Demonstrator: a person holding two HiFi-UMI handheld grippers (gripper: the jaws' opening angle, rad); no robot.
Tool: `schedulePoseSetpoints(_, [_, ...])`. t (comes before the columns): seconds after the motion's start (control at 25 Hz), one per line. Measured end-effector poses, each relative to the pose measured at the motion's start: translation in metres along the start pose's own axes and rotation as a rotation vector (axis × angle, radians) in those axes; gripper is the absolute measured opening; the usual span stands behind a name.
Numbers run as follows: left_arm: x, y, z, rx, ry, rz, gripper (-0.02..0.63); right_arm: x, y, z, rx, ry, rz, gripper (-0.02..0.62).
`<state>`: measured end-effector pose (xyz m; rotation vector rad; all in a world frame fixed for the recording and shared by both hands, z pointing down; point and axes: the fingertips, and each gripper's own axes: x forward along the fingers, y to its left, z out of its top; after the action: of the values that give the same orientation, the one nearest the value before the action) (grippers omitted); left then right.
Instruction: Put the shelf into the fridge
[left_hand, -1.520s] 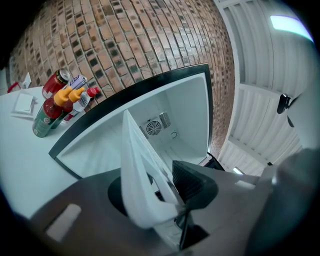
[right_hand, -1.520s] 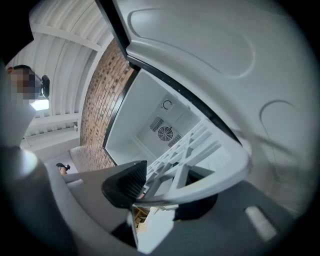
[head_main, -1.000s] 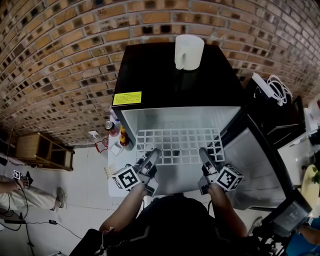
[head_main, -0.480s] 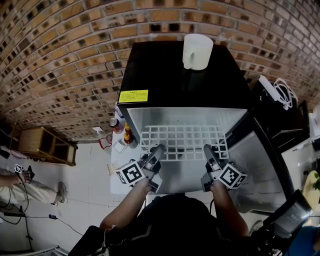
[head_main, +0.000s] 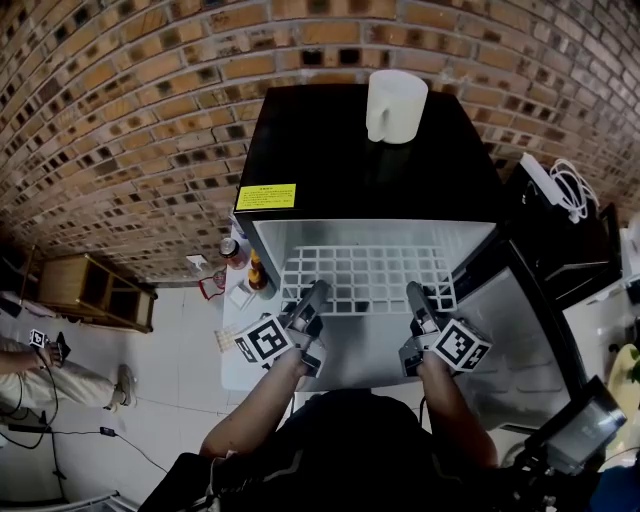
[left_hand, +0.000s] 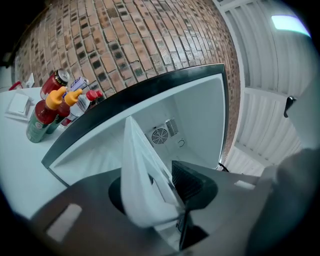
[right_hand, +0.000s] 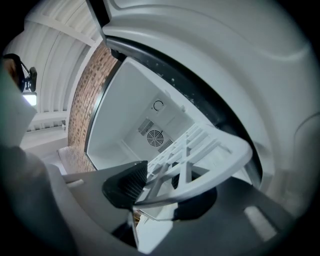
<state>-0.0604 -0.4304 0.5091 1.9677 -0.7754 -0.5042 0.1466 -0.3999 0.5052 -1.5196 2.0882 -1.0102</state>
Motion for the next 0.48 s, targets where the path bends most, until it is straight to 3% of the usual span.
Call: schedulePoseSetpoints(0.48, [0.016, 0.011, 0.014, -0.003, -0.072, 0.041, 0.11, 0.02, -0.01, 0.007, -0.01, -0.022, -0.045, 0.172])
